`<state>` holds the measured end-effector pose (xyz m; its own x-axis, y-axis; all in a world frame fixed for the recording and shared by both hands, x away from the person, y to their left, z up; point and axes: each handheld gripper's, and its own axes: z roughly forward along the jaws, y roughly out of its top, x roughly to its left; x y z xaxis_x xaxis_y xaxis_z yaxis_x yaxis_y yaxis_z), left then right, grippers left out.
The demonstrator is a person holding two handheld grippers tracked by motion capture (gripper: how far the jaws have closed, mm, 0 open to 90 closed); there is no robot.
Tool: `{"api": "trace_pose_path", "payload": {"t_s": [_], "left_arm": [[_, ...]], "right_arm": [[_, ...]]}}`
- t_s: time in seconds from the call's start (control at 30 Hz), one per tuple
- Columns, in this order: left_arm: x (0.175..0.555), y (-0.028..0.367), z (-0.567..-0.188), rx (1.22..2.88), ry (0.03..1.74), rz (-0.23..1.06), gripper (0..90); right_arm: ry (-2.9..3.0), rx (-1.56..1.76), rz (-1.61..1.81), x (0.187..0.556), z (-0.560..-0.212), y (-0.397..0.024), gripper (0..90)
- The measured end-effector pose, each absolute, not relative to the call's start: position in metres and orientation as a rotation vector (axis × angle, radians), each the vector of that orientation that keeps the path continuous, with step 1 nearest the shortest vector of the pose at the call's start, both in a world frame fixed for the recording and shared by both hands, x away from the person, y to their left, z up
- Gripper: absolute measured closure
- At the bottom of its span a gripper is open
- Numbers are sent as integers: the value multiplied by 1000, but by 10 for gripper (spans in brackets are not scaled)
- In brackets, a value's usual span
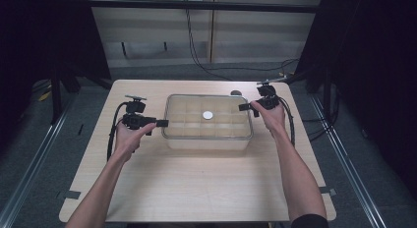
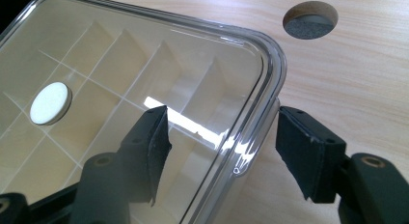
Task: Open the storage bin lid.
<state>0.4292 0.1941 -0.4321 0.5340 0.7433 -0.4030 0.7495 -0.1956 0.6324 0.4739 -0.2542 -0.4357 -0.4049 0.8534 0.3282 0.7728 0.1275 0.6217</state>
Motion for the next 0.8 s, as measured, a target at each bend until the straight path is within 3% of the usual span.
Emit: {"api": "trace_pose_path", "payload": {"t_s": [0.17,0.43,0.67,0.8], "left_arm": [[429,191,-434,1959,1215,-15,354],[429,187,-436,1964,1184,-59,486],[430,182,-435,1978,1182,-53,482],[430,183,-433,1977,1179,-20,530]], "right_arm": [[2287,1654,1145,475,-439,-252,362],[2266,1676,1184,474,-443,-251,366],[2255,1681,1202,473,-444,-252,376],[2242,1689,1207,473,-444,-253,394]]}}
